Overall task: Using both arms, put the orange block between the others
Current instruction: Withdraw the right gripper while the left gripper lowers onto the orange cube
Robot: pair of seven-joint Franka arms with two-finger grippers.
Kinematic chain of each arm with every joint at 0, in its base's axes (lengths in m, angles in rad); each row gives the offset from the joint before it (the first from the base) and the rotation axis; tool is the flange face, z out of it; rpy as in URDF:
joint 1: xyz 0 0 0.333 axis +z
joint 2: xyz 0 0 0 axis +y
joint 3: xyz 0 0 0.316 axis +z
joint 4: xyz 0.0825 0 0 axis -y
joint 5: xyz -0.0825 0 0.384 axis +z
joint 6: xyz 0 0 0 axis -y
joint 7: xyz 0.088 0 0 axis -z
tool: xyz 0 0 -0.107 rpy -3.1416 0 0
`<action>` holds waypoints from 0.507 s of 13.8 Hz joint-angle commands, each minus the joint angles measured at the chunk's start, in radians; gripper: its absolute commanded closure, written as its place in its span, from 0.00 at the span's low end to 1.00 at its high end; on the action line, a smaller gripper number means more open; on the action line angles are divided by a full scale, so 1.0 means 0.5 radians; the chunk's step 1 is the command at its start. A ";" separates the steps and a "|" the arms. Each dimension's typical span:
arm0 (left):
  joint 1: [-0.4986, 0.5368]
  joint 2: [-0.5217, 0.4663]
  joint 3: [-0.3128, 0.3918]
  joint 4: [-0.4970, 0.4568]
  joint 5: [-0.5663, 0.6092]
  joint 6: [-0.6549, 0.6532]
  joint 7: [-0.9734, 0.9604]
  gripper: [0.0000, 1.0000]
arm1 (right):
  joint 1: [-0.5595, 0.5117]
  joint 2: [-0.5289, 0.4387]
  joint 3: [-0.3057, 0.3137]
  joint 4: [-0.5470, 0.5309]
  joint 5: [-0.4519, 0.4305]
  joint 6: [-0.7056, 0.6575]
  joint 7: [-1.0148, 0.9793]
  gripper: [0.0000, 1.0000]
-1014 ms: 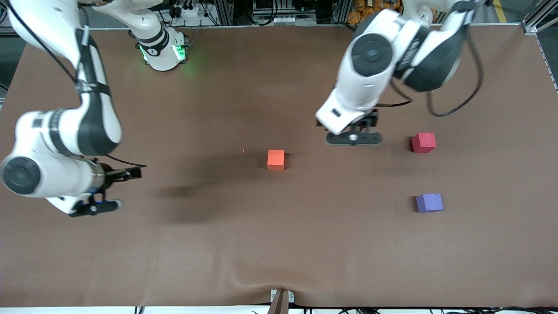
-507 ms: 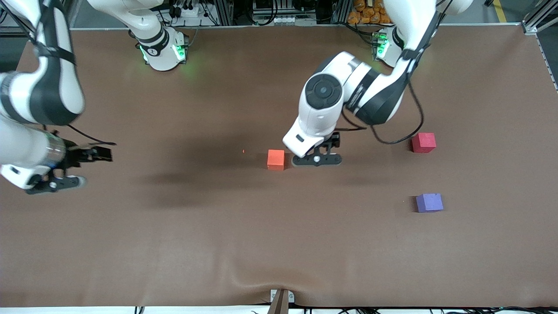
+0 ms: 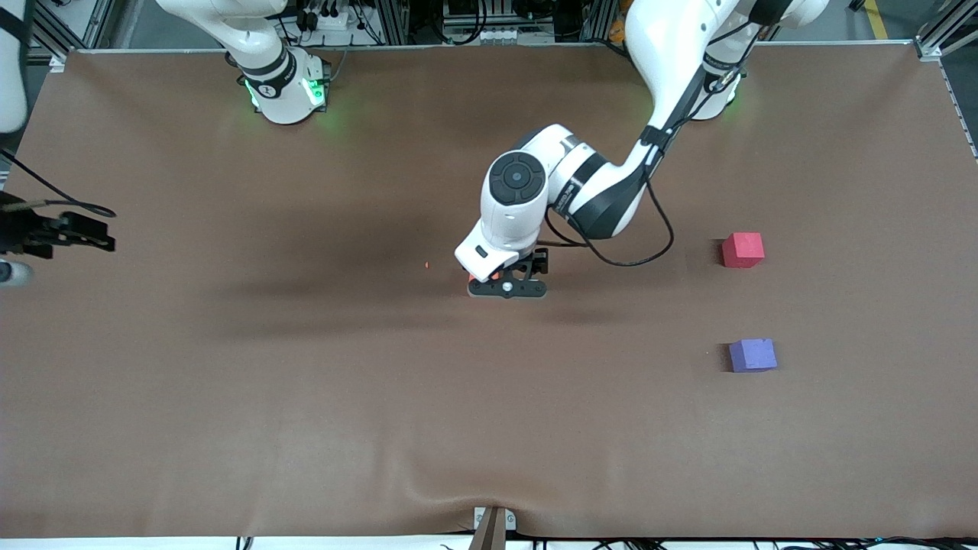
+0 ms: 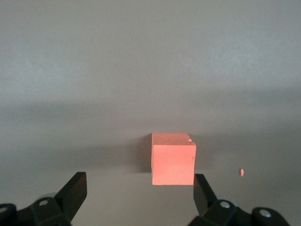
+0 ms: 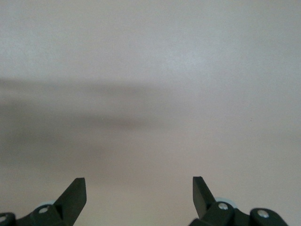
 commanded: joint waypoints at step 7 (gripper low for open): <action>-0.110 0.245 0.003 0.059 -0.082 0.168 -0.148 0.00 | -0.043 -0.071 0.021 0.141 -0.032 -0.192 0.022 0.00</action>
